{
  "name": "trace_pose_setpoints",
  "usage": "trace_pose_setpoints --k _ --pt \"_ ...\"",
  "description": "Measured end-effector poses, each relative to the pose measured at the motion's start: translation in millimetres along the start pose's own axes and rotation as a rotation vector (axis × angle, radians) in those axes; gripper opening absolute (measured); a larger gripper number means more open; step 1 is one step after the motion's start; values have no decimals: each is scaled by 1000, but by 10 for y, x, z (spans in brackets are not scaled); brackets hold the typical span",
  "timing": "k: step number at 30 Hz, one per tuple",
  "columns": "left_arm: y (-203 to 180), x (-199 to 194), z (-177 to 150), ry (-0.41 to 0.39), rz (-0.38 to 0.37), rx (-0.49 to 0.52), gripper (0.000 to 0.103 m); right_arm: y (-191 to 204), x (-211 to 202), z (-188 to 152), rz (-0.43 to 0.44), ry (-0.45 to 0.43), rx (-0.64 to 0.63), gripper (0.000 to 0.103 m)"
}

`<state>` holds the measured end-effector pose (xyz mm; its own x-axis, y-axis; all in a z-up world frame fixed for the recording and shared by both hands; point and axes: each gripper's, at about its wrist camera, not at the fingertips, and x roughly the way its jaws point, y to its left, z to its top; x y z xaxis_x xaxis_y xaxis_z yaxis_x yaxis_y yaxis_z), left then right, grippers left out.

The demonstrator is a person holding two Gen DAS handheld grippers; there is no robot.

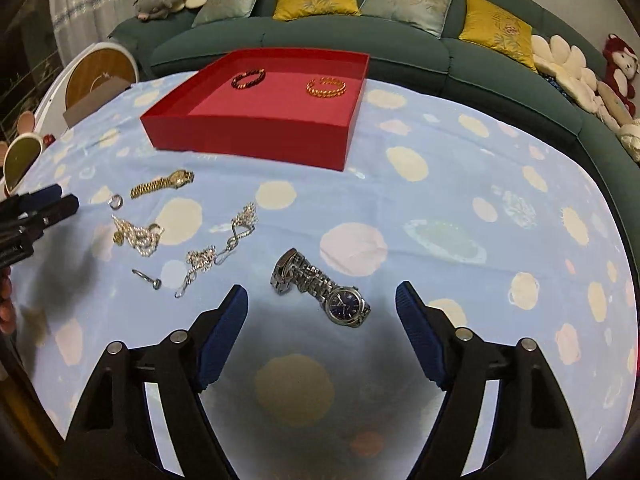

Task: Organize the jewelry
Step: 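Close the right gripper on the silver wristwatch band, then grasp the pearl necklace with the left gripper while the right gripper holds the silver watch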

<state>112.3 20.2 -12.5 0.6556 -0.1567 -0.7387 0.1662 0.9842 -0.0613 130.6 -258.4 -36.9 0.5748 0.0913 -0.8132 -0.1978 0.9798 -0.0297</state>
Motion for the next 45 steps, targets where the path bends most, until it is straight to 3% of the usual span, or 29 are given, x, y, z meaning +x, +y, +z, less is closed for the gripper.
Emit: trace_pose_setpoints --k 4,16,20,26,32,36,45 --pt "6 22 -9 8 -6 1 69 -3 136 -62 10 40 -5 69" --pt "-4 93 -67 33 3 6 69 -91 261 -24 20 53 54 68" --pt "13 130 -86 50 15 -8 72 -61 249 -12 27 50 49 56" --pt "66 153 -100 58 33 -39 77 2 214 -14 50 61 49 26" --pt "-21 153 -111 61 0 -17 77 52 176 -23 73 61 59 19" --pt "-141 163 -107 61 -48 22 77 72 109 -7 99 50 76 10" --pt "-435 353 53 40 -130 169 77 173 69 -38 135 64 77 9"
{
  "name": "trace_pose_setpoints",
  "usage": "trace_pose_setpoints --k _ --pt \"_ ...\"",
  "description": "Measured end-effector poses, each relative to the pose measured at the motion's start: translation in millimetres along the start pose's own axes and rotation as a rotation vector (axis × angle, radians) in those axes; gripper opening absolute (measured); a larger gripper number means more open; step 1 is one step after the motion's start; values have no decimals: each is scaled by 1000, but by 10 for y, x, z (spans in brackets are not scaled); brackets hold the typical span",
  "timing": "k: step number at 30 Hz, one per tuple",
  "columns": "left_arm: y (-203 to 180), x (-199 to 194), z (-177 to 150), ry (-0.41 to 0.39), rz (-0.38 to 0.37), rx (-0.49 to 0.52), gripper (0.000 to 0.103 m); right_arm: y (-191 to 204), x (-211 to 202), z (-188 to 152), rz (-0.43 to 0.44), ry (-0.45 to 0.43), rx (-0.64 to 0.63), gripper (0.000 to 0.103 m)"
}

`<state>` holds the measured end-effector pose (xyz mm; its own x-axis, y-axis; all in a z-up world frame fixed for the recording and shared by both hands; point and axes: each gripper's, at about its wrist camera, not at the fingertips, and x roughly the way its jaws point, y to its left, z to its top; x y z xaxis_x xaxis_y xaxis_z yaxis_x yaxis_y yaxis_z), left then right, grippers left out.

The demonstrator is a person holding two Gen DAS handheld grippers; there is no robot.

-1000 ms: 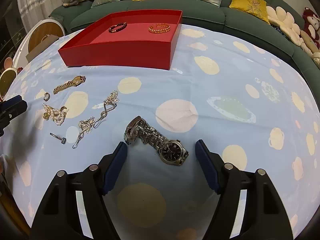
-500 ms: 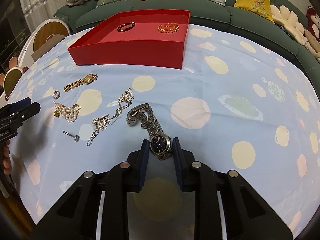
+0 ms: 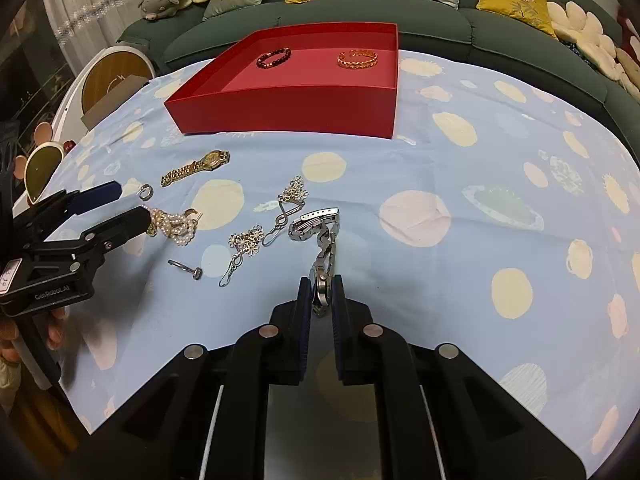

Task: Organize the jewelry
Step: 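Grasp the pearl necklace with the left gripper while the right gripper holds the silver watch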

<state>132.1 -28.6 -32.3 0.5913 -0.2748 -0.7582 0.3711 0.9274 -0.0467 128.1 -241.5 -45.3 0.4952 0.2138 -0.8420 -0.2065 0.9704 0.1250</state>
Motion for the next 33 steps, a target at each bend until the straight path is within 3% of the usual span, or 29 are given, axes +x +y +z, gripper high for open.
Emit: trace_pose_setpoints --k 6,9,13,17,21,23,26,33 --pt "-155 165 33 53 -122 137 76 -49 -14 -36 14 5 17 9" --pt "-177 231 2 75 -133 163 72 -72 -25 -51 21 7 23 9" --pt "-196 279 -62 114 -149 185 56 -92 -34 -57 22 9 29 9" --pt "-261 232 -143 95 -124 219 51 -111 -41 -66 22 9 33 9" --pt "-220 201 -161 79 -110 213 36 -116 -38 -64 20 8 33 9" --pt "-156 195 -150 76 -123 187 20 -116 -29 -56 20 8 35 9" --pt "-105 192 -125 79 -150 157 14 -116 -17 -48 21 9 37 10" --pt "-178 165 -149 79 -154 173 13 -86 76 -47 -3 16 21 16"
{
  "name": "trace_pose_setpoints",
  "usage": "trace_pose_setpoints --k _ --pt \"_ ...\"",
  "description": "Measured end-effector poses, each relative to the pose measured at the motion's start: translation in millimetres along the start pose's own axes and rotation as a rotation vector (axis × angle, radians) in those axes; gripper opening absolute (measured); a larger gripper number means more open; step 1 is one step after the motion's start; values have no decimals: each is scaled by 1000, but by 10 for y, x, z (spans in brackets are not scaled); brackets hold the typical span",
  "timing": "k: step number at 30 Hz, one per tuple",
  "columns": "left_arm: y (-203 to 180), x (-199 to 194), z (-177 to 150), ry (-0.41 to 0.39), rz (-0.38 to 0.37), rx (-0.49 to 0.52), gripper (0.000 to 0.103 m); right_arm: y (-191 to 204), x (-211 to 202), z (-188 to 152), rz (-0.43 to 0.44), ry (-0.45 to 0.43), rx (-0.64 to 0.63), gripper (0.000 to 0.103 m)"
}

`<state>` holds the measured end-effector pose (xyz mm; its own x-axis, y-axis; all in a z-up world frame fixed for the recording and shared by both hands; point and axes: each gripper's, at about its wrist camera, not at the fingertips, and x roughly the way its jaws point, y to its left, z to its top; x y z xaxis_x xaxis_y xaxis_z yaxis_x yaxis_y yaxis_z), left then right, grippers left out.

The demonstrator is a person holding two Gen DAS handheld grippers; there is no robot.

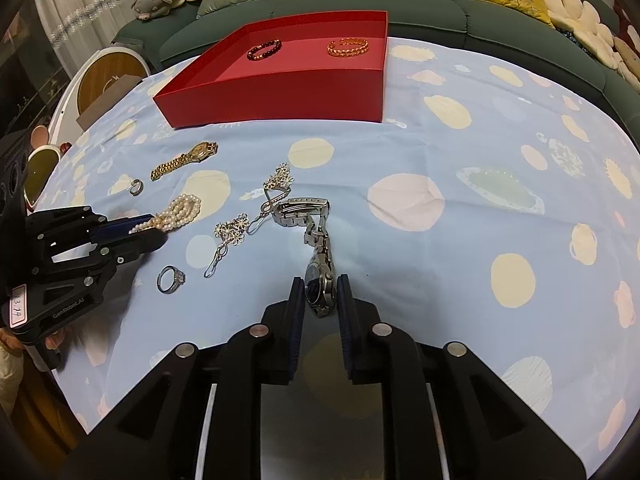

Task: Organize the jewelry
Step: 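Grasp the pearl necklace with the left gripper while the right gripper holds the silver watch, then carry the pearls and silver watch into the red box and open both grippers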

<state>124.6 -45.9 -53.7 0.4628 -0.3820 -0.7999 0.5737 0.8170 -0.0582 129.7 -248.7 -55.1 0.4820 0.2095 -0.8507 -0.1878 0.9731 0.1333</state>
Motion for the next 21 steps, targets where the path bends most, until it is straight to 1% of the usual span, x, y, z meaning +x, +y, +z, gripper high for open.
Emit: trace_pose_setpoints --k 5,7,9,16,21 --pt "-2 -21 4 1 -12 -14 12 13 0 3 -5 -1 -6 15" --pt "-11 -47 5 -3 -16 -16 12 27 -12 -1 4 -5 -4 9" --pt "-19 -90 12 -12 -20 -17 12 57 -44 -1 8 -14 -9 9" --pt "7 -379 75 -73 -49 -50 12 168 -298 102 46 -89 -17 9" --pt "55 -663 194 -144 -47 -76 12 269 -608 274 71 -177 -25 9"
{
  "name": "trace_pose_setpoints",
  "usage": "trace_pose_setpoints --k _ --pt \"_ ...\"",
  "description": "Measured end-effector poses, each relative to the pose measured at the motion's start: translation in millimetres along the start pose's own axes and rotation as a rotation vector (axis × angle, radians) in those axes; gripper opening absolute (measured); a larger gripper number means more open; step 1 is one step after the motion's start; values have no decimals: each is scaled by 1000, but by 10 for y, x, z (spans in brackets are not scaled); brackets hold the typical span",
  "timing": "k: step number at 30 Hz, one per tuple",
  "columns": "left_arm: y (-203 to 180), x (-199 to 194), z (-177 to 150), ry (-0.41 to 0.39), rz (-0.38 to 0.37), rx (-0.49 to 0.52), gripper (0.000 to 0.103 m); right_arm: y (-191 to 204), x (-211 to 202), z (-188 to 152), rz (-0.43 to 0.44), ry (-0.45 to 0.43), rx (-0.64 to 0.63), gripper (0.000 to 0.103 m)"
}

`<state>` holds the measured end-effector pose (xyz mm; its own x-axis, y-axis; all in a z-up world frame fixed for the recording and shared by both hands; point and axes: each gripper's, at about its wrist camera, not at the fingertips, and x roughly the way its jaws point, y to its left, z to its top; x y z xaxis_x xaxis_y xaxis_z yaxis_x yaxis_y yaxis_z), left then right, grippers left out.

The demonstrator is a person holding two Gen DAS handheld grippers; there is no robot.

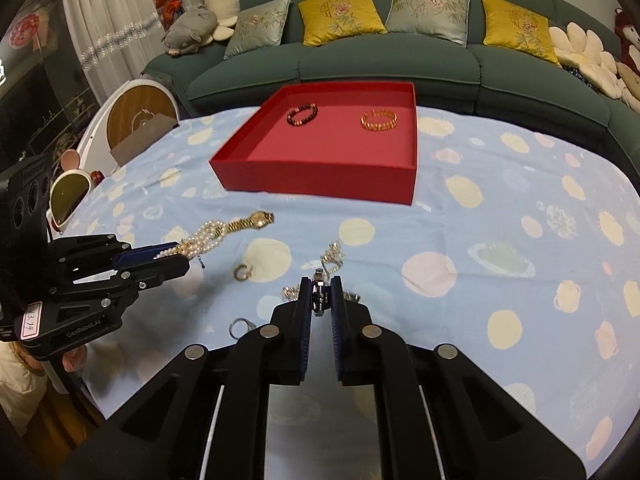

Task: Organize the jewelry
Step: 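Carry the pearls and silver watch into the red box and open both grippers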

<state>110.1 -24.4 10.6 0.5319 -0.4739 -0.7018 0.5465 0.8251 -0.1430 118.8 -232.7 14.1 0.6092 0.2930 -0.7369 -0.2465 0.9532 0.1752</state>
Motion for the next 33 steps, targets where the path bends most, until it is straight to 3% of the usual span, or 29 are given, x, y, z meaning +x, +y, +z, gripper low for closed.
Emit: trace_pose_setpoints --k 8,16,24,33 --pt "56 -407 472 -128 26 -43 12 152 -533 527 24 -192 -13 9" --pt "252 -528 1112 -191 96 -38 12 7 -636 1231 4 -304 19 9" --pt "543 150 1684 -117 159 -63 12 -188 -71 1827 -5 -270 59 9" --pt "945 1160 1725 40 182 -168 12 -454 1017 1918 -30 -103 134 9"
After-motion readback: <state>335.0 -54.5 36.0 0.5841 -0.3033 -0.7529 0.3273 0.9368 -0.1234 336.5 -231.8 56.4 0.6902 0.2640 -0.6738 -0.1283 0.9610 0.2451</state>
